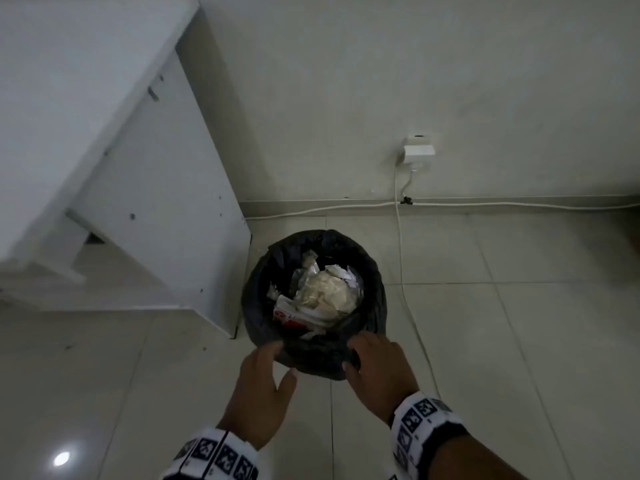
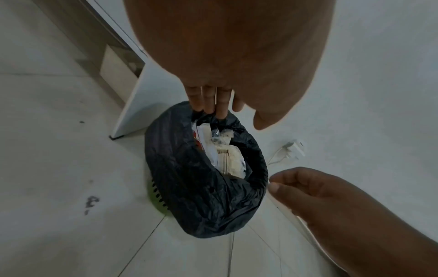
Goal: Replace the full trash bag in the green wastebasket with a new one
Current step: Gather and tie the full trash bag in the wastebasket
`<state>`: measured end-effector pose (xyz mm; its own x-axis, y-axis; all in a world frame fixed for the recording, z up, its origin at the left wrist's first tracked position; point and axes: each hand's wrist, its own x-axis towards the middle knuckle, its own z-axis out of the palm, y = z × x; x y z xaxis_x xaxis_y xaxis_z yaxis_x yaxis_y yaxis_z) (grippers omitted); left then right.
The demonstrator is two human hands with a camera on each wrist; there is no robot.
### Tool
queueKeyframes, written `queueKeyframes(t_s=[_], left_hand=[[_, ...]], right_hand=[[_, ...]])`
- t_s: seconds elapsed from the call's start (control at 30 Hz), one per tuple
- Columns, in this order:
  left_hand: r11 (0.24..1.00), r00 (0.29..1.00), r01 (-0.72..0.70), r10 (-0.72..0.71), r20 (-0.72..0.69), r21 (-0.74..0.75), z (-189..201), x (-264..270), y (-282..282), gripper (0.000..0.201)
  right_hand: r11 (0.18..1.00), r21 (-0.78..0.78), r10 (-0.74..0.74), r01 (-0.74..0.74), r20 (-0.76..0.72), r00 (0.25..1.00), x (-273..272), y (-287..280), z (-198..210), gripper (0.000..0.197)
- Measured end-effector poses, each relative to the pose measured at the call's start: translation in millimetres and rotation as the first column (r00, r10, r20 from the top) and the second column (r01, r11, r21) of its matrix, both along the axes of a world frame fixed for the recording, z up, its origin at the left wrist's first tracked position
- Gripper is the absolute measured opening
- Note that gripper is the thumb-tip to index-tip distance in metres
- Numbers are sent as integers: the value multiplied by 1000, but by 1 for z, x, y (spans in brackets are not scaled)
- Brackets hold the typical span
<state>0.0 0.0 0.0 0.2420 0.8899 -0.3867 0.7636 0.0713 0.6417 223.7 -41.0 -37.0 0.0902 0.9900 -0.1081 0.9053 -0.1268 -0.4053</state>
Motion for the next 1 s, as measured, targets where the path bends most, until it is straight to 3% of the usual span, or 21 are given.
queueKeyframes(t_s=[0.17,0.27,0.4,0.5,0.6,0.67,0.77,0.87,0.93,1.0], left_hand=[[943,979,199,-202,-17,265,-75,17,28,53],[882,971,223,-237,-17,414,-114,25,45,53],[851,961,274,-257,-101,448,-148,33,64,76],[860,955,297,-258,-147,416,-161,31,71,88],[882,968,250,-220,-120,400,-164,28,76,95],[895,975,217,-181,-127,390,-160,32,78,99],[916,986,153,-115,-120,371,-154,40,87,105],[924,990,121,-87,-109,362,-154,44,95,109],[913,983,136,-76,-169,384,-153,47,96,109],[896,963,173,-67,-260,410,-156,51,95,106]], right_hand=[[990,81,96,-112,179,979,-3,28,-71,43],[981,150,84,-121,233,969,-5,37,-99,37],[955,277,49,-107,205,977,-8,40,-124,33],[940,336,24,-64,123,992,-14,33,-128,35],[924,383,5,26,-81,997,-18,28,-126,36],[884,412,-120,223,-263,957,-17,28,-126,35],[690,389,-416,610,-477,774,-12,29,-129,34],[445,127,-637,886,-651,413,-10,37,-135,45],[352,-199,-686,915,-719,108,-7,46,-152,63],[354,-453,-687,818,-720,-101,-1,52,-176,99]])
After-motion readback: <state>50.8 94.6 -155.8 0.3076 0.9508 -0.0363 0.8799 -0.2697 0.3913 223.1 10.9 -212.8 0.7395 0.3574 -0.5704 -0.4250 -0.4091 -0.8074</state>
